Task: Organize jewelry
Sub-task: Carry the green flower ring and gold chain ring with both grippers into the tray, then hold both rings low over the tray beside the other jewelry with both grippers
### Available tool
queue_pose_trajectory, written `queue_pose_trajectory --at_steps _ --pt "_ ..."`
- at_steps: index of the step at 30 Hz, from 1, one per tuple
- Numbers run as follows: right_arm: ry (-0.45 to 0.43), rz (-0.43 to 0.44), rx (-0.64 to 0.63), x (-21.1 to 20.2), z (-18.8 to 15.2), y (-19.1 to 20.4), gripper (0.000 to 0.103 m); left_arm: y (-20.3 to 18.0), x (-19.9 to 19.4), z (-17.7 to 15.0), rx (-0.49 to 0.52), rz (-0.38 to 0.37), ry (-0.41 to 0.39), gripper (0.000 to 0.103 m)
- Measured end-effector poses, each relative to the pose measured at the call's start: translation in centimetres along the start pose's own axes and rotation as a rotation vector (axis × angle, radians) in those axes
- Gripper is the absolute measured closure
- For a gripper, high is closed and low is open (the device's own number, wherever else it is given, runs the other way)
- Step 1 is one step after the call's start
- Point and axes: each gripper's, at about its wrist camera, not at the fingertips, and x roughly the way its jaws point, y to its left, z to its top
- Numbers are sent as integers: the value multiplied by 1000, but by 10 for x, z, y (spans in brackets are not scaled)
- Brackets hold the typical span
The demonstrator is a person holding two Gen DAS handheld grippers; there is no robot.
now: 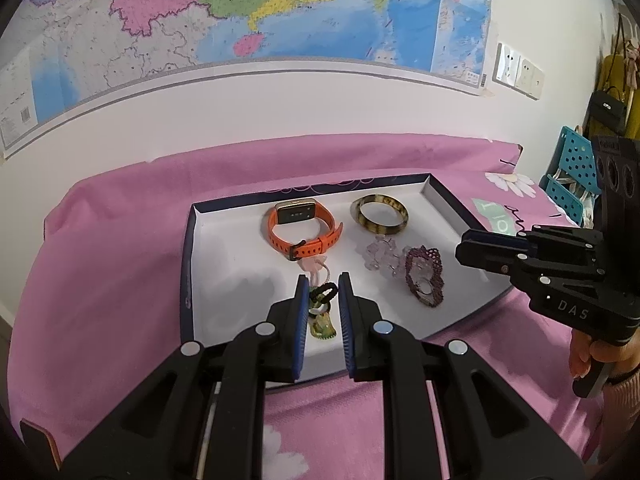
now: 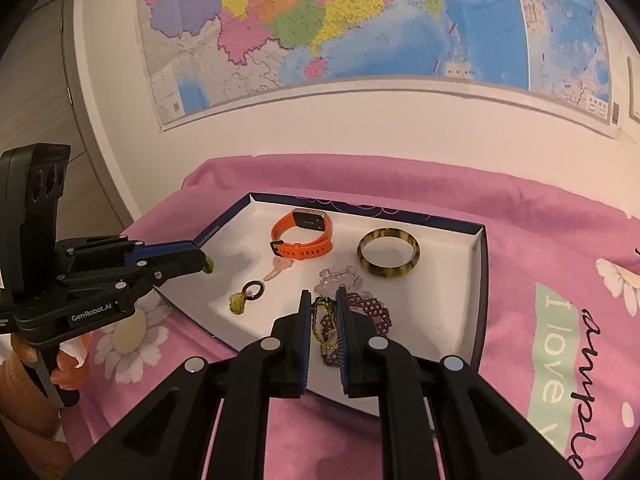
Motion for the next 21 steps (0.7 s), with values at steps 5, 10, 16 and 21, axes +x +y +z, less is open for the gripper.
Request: queue_pose_trajectory --at_steps 5,10,16,21 --pt "12 -7 10 8 0 -3 93 2 9 1 -8 1 14 88" --pt "22 -12 16 14 0 -5 93 4 18 2 -14 6 30 88" --pt "27 -19 23 18 0 -7 93 6 25 1 -22 13 45 88" --pt "31 -24 27 21 0 -9 93 7 29 2 -30 18 52 88"
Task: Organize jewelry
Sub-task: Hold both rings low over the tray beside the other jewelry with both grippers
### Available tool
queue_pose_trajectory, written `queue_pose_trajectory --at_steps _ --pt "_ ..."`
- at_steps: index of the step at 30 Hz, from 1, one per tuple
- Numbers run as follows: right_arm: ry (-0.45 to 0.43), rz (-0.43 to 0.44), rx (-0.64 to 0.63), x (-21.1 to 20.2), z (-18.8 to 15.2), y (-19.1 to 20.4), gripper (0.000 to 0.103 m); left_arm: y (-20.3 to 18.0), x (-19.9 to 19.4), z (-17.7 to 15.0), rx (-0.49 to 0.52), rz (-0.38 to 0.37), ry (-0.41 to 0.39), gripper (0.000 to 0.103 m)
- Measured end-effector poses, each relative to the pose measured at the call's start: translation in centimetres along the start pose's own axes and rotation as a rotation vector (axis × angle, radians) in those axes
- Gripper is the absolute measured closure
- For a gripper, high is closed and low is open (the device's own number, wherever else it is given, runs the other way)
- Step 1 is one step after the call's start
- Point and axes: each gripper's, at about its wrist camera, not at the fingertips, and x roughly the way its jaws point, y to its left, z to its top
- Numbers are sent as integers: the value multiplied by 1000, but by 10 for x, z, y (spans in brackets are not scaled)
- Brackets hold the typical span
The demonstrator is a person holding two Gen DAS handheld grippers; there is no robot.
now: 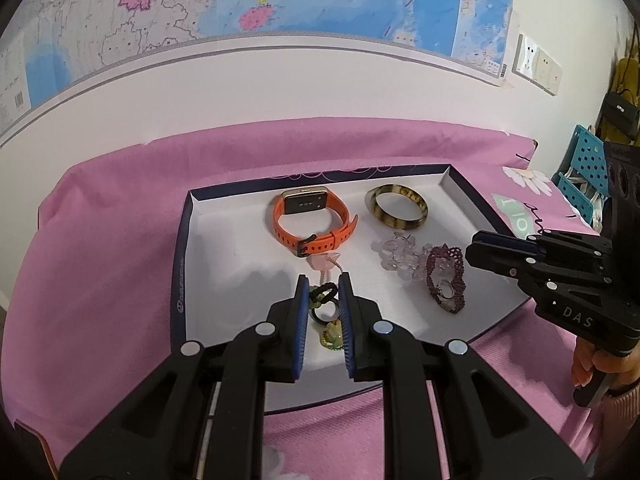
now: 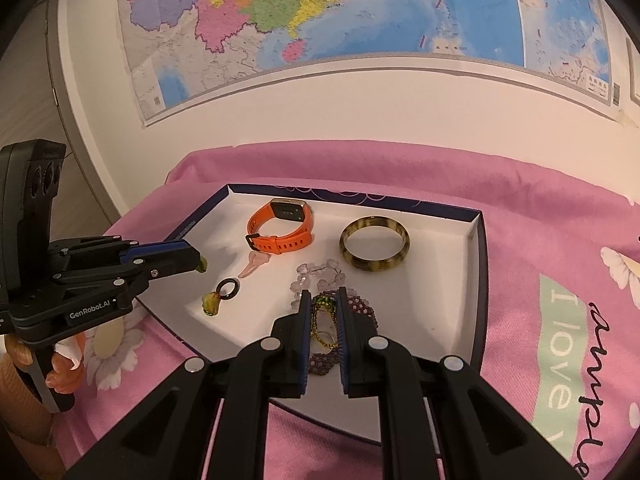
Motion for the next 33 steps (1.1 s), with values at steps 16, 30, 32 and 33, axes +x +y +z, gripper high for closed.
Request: queue_pose_trajectory --at_steps 16,30,32,33 --pt "12 -3 -6 5 0 2 93 0 9 1 1 9 19 88" --pt "6 -5 -13 5 5 5 93 -1 9 3 7 13 13 88" --pt "5 -6 -14 5 6 6 93 -1 9 4 6 13 13 88" --pt "6 -6 -16 5 7 6 93 -1 8 4 6 14 11 88"
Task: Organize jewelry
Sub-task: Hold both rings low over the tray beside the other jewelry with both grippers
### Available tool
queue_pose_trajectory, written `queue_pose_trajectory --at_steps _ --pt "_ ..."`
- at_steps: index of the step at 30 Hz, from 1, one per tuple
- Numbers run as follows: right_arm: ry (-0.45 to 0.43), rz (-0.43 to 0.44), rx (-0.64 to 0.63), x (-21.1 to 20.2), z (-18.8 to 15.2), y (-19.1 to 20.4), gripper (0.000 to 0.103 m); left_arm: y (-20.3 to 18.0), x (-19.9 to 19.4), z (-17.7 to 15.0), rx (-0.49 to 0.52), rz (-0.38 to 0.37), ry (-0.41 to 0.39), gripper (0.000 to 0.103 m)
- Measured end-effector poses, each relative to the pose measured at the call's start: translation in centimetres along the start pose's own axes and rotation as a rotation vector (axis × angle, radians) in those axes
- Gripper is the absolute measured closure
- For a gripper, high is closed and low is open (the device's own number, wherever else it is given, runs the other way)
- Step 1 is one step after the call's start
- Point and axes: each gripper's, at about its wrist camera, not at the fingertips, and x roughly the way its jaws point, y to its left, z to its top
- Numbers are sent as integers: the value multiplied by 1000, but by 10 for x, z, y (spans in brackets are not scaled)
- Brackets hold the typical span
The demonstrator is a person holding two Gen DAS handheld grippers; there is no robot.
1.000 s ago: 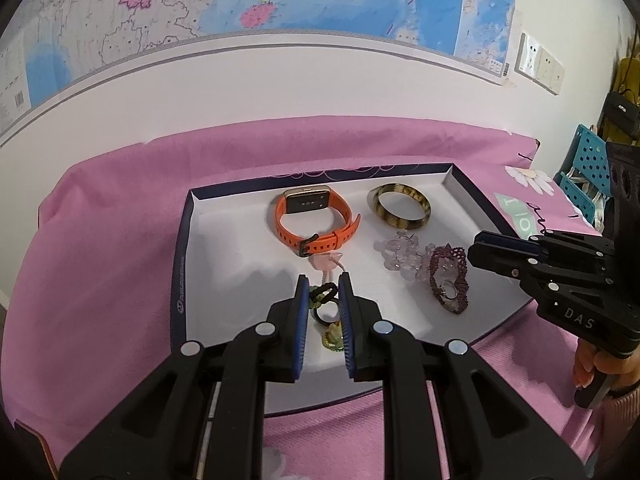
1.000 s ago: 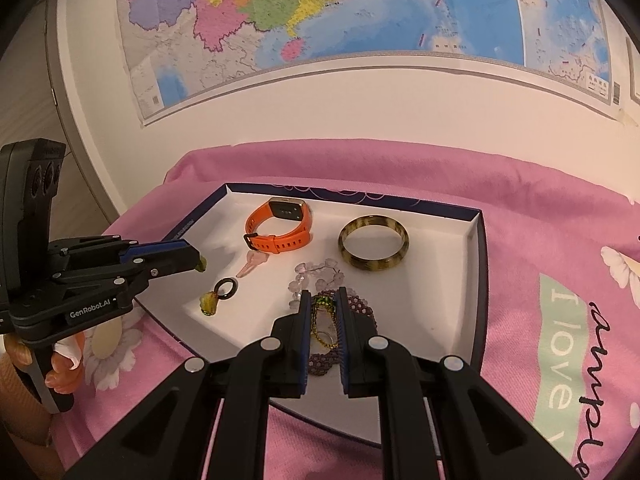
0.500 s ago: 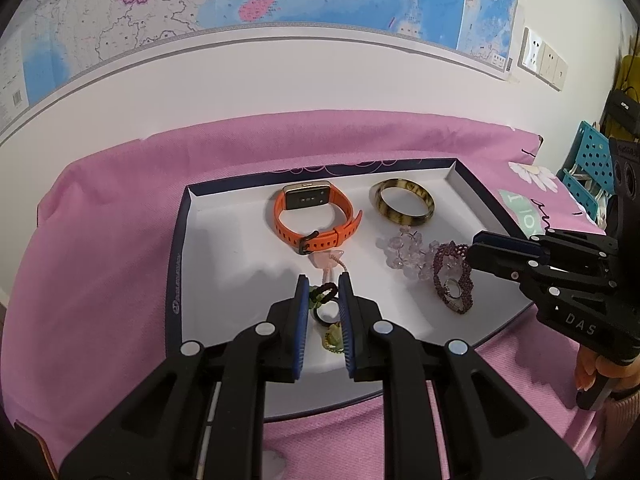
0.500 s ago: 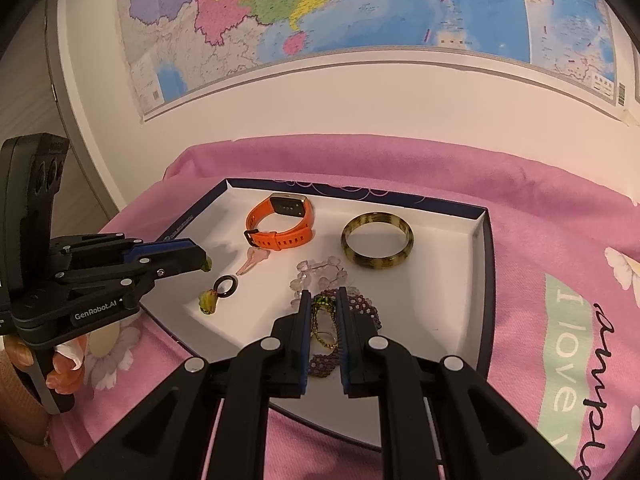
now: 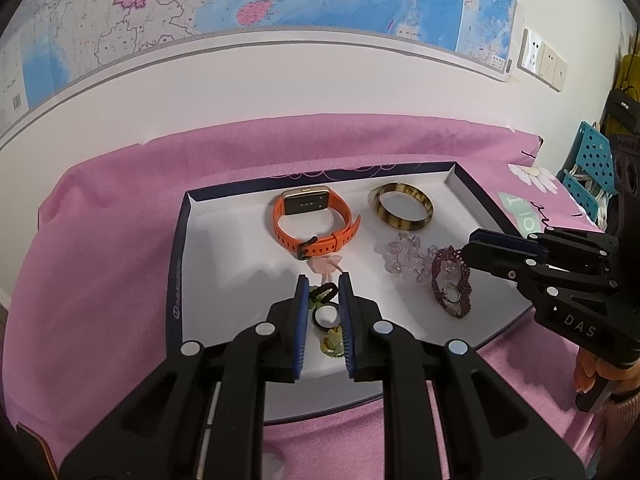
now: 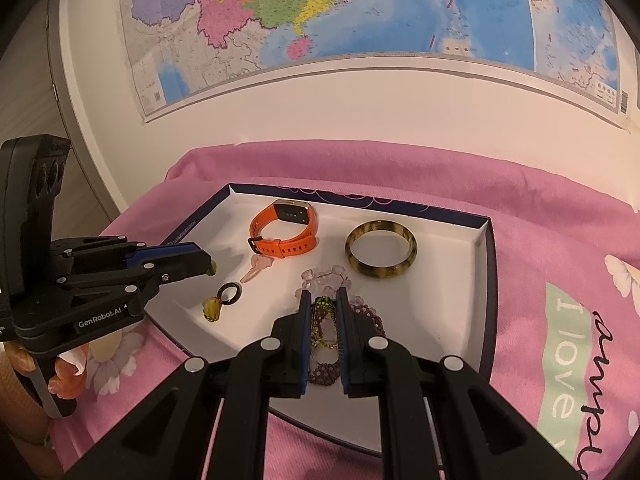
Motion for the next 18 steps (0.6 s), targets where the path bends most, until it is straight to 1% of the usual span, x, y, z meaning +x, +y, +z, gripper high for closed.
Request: queue_pose_trajectory --at_steps 18 --pt "18 -4 -7 6 4 2 93 0 5 4 -2 8 10 88"
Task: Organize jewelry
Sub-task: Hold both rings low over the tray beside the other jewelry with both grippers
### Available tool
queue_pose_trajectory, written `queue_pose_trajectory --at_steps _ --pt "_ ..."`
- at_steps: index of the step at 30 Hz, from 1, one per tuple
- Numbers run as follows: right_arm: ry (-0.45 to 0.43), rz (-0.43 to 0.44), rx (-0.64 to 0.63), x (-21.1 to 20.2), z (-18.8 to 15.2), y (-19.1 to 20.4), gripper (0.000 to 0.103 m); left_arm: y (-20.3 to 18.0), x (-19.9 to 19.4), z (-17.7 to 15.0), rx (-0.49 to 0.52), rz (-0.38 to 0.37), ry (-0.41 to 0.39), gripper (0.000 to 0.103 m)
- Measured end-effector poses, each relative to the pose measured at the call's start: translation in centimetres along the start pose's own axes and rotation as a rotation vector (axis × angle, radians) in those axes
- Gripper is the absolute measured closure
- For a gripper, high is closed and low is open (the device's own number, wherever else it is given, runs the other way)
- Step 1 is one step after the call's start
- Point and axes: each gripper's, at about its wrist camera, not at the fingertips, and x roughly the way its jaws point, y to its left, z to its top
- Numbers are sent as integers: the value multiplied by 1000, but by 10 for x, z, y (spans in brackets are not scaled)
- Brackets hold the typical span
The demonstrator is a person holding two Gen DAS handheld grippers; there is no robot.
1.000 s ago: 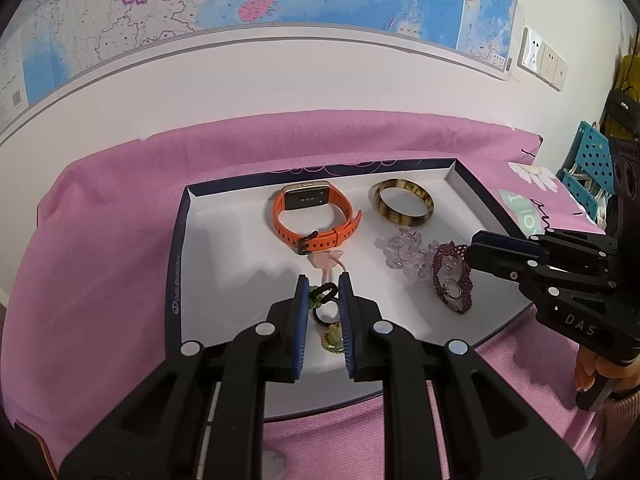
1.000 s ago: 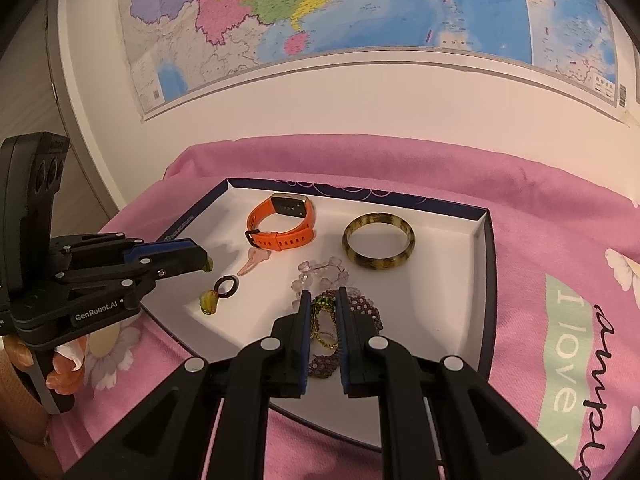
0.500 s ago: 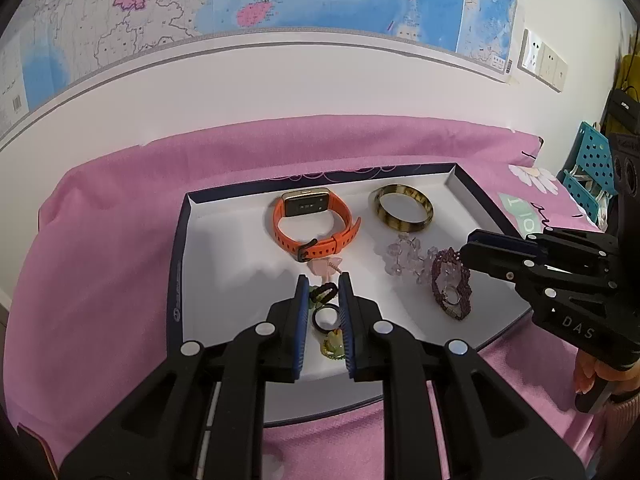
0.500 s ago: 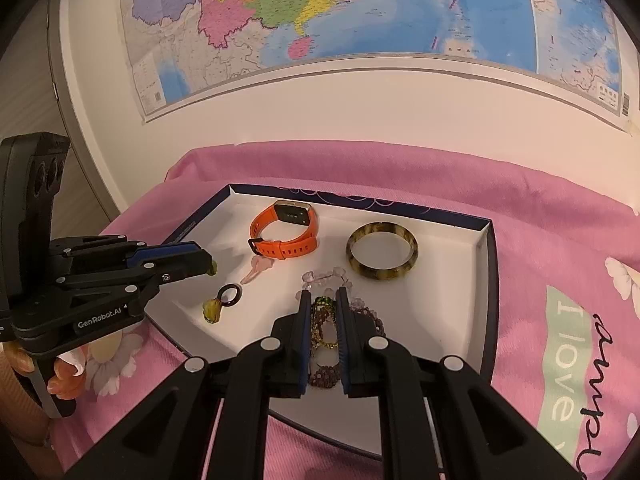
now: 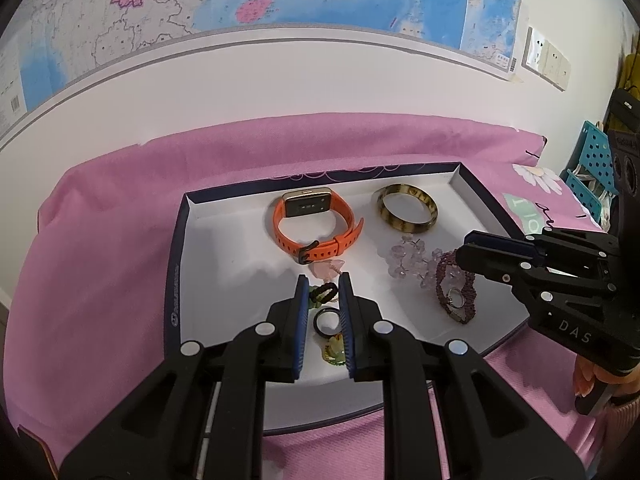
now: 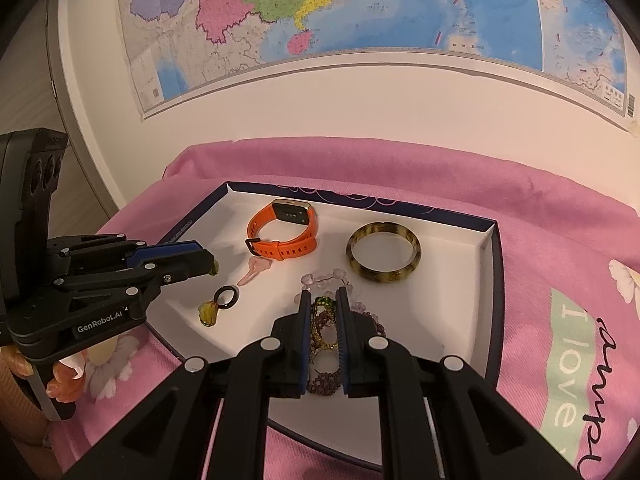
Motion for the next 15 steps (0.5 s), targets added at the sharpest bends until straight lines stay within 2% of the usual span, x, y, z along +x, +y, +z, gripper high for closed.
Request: queue_pose_trajectory --at_steps 15 --pt "21 -4 -8 9 3 1 93 0 4 0 -1 1 13 87"
